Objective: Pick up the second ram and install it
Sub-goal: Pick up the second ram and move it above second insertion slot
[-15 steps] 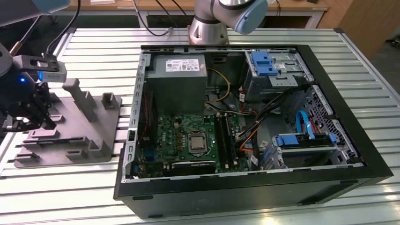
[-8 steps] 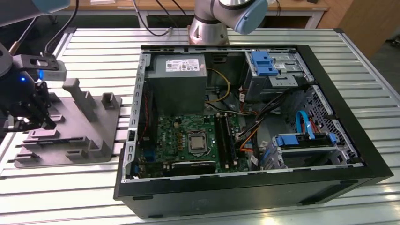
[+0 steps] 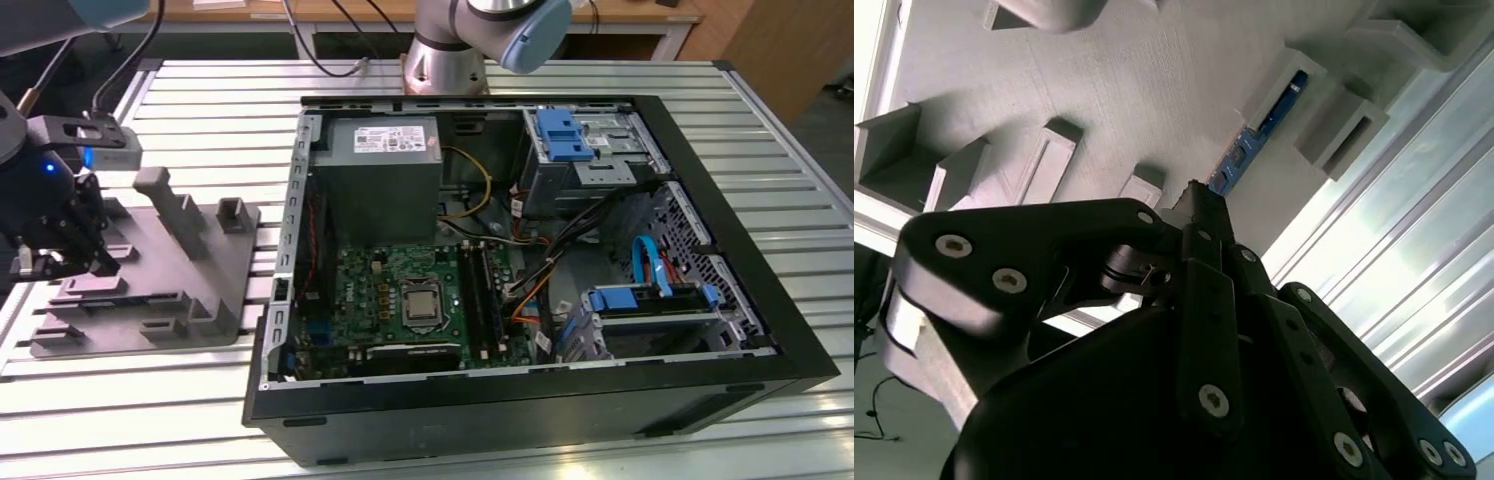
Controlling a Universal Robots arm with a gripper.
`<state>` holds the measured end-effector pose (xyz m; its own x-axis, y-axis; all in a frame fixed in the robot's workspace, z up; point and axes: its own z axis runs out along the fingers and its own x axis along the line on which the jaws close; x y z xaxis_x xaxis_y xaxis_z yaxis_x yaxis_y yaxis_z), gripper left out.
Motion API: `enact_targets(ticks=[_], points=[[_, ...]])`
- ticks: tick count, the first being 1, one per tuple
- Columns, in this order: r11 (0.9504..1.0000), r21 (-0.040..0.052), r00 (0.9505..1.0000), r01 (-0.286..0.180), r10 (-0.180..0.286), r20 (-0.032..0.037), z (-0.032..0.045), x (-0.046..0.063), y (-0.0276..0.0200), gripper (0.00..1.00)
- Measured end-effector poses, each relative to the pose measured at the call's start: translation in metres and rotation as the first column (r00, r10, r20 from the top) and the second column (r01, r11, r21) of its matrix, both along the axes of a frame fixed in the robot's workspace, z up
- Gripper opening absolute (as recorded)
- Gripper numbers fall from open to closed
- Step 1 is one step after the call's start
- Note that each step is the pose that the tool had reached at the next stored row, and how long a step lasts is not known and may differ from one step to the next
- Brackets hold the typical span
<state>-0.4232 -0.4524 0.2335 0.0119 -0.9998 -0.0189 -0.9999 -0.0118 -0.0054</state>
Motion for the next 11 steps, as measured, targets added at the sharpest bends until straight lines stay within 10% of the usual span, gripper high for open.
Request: enact_targets(ticks=[11], points=[[0.9997,-0.0001,0.9997,-0.024,0.024,0.0,0.0,0.0,0.0,0.1]])
